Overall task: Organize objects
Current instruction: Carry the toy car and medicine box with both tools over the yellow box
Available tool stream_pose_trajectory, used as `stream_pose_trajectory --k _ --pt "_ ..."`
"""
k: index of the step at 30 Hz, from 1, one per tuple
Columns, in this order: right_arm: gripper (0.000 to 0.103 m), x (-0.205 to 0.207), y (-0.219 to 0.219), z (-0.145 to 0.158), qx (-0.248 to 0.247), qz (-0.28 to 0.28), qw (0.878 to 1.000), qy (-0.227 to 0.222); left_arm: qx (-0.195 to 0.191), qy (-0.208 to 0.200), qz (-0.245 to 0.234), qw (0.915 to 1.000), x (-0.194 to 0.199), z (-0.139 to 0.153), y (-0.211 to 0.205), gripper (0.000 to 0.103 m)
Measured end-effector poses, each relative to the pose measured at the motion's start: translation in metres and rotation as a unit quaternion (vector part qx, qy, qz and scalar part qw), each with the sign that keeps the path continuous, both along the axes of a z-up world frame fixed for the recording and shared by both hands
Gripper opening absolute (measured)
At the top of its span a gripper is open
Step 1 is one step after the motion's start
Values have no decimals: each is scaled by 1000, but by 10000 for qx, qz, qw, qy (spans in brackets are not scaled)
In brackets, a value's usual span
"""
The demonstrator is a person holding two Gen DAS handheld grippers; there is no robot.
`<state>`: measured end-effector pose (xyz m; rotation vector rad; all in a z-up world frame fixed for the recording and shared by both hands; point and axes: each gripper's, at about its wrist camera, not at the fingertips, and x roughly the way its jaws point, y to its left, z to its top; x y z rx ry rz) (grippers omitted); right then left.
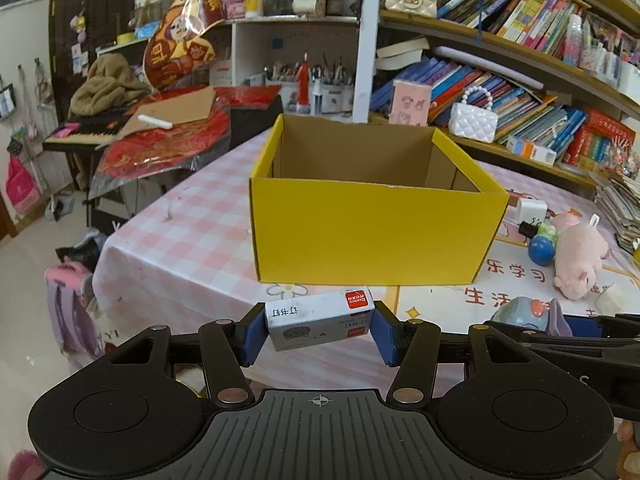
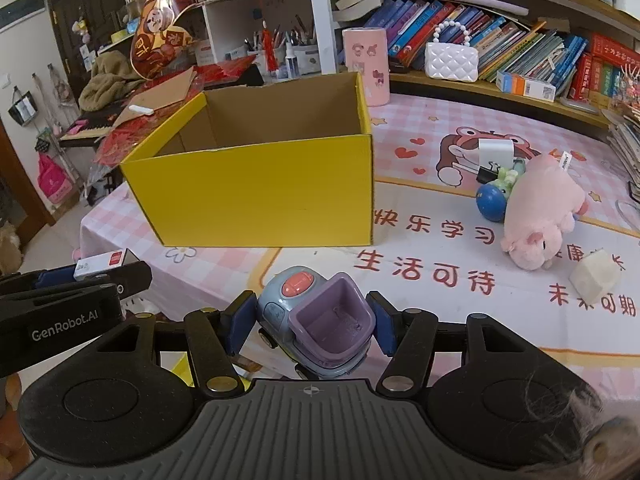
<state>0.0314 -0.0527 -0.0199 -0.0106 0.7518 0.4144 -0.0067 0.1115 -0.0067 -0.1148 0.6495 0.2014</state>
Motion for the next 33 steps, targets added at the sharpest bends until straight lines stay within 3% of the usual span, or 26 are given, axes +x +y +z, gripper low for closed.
stream_pose_trajectory --k 18,26,33 --pt "57 -21 34 0 -32 -145 9999 -33 125 -237 -368 9990 -16 7 30 53" --pt "57 -6 44 18 -27 -182 9989 -423 259 -631 -462 9966 1 32 39 54" --pt "57 33 58 53 88 -8 9951 -983 249 -1005 -367 9939 38 58 53 54"
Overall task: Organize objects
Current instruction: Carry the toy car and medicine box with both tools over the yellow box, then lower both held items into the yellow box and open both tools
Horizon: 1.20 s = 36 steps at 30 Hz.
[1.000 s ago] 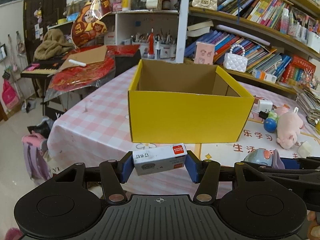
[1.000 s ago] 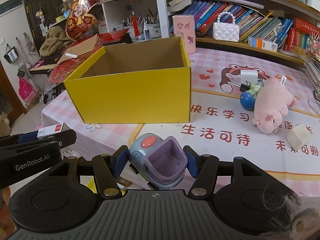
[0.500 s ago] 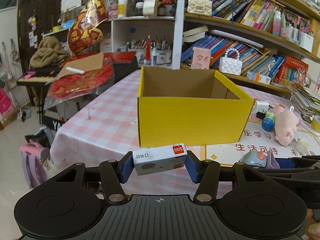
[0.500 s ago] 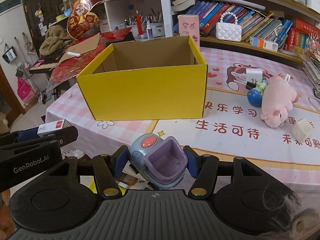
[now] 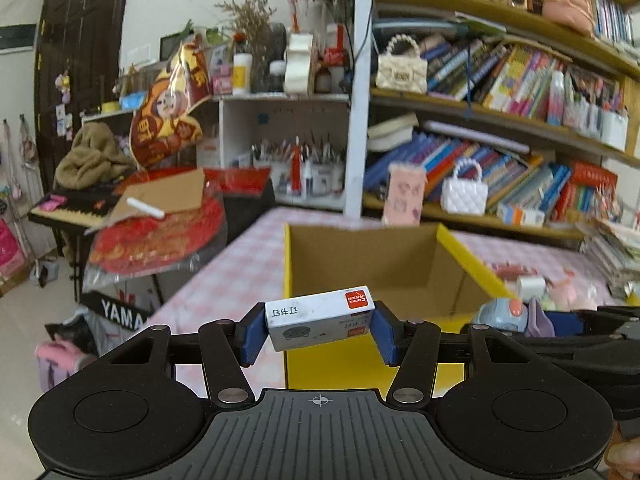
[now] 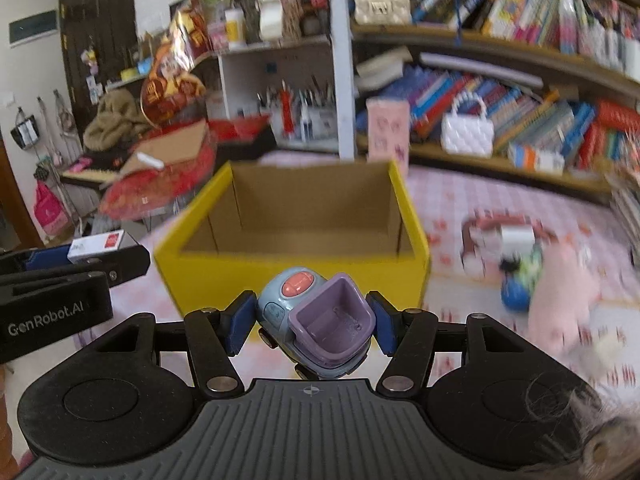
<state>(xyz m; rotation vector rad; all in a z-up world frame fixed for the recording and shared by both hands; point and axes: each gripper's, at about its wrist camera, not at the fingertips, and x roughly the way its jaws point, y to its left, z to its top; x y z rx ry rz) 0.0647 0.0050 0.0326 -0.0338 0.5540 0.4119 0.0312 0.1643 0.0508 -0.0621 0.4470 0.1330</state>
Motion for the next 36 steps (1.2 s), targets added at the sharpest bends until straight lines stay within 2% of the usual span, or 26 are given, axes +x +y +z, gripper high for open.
stream_pose_trajectory --k 4,8,13,20,24,29,36 --pt "57 33 10 16 -18 161 9993 -343 -7 -183 59 9998 27 10 6 54" --pt "57 67 17 20 -91 282 9985 -460 -101 -152 109 9998 57 9 8 54" --pt "57 106 24 9 -449 498 9967 -449 -103 114 114 9998 93 -6 5 53" --pt "57 157 32 -17 -1100 932 9894 -190 -66 495 126 9987 136 -24 0 53" --pt "57 181 39 -28 -1515 1356 9791 -75 30 741 101 9972 156 -34 -3 54" --pt "57 201 53 -36 -2146 2058 9548 -60 183 1004 -15 9948 177 -41 -6 54" --pt "57 208 63 -53 -2649 2400 9338 166 428 1494 -55 9878 192 -54 -15 54"
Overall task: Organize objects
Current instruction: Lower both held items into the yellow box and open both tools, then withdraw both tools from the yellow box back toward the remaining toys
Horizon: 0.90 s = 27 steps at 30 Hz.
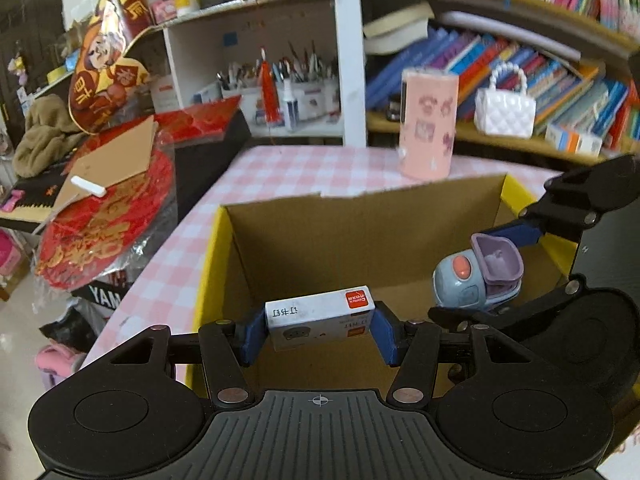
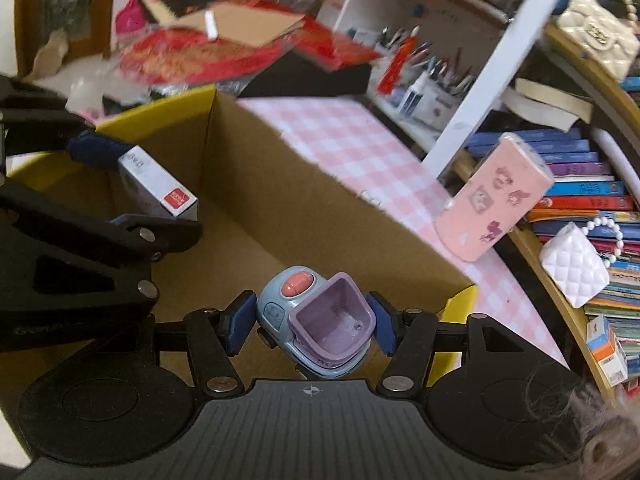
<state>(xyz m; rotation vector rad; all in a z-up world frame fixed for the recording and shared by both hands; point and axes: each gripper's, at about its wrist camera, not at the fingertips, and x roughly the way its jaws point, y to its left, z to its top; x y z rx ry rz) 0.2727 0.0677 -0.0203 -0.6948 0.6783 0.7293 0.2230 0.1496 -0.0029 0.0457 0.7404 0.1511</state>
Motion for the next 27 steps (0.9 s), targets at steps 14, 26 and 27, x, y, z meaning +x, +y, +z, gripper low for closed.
stream_pose_trajectory --k 14,26,27 --pt "67 -11 -6 20 333 -126 9984 -431 73 -686 212 9974 -20 30 3 81" --pt "70 -67 -34 63 1440 -1250 9754 -1103 -295 -1286 818 9879 -79 58 21 89" --pt "70 -73 -36 64 1518 -1355 9727 -1111 -311 -1302 862 9872 -85 58 22 89"
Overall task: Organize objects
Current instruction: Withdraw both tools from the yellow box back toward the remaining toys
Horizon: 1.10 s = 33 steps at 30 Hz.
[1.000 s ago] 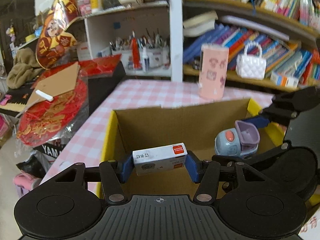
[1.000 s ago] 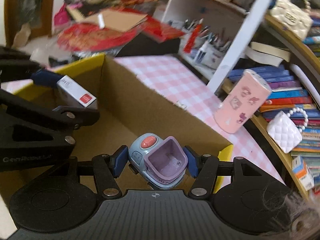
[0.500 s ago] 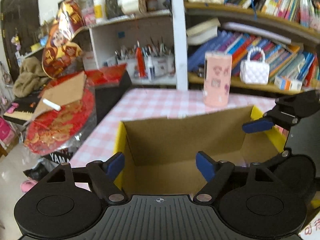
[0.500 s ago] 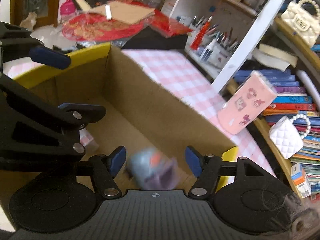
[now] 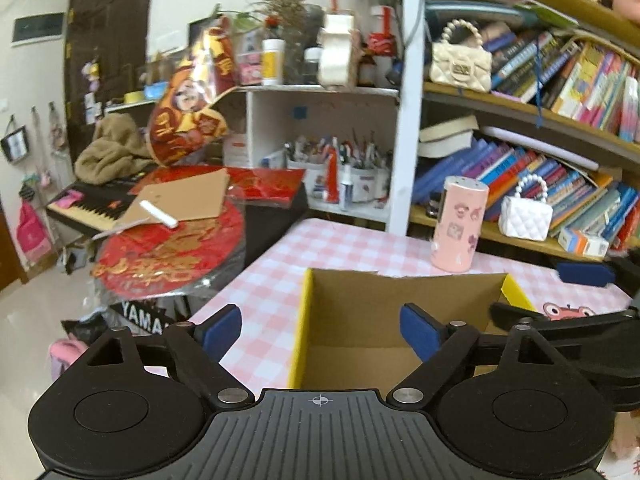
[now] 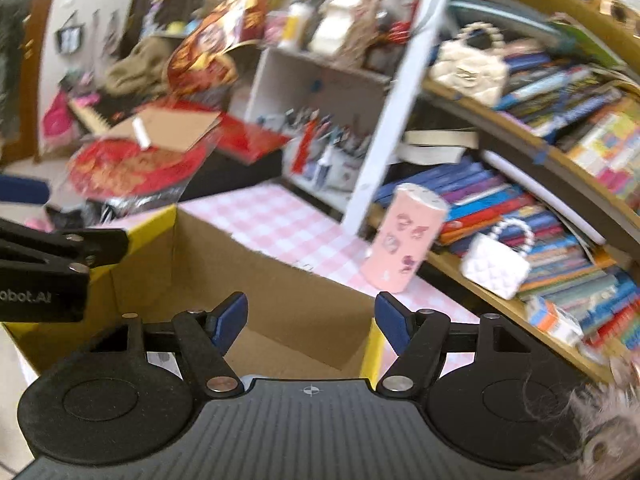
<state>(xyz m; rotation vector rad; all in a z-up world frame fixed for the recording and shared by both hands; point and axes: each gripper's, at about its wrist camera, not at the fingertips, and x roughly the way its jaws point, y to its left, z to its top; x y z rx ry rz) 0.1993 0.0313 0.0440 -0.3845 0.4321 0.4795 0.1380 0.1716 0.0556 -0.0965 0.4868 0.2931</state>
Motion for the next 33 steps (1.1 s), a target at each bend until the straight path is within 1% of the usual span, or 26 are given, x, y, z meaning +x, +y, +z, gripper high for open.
stream_pose_trajectory --k 5,8,12,16,21,23,24,28,33 --pt "71 -31 -14 1 461 -453 9979 79 -6 -61 96 9999 -31 -4 2 93" --pt "71 -50 -20 -5 601 -664 9959 161 64 0 59 10000 -50 -9 0 93" --pt "71 -76 -22 -18 591 -807 9944 333 87 190 26 9998 -74 -19 -2 93" --pt "71 -102 -23 -30 579 -801 9933 597 73 399 20 9992 -97 -30 -4 93" --pt "72 -132 -27 -41 609 -867 9912 791 86 590 38 9982 -122 -41 -5 93" --pt "79 -142 -28 -47 634 -958 9897 851 89 654 31 9978 -131 -46 -6 93" --pt "80 -147 -30 -51 647 -1019 9888 883 100 691 30 9976 -134 -48 -7 93" --pt "81 -162 -38 -63 702 -1324 9826 1094 142 830 52 9964 -148 -58 -11 94" --pt "81 -181 -52 -73 732 -1595 9769 1220 156 992 -183 9948 -158 -65 -20 94"
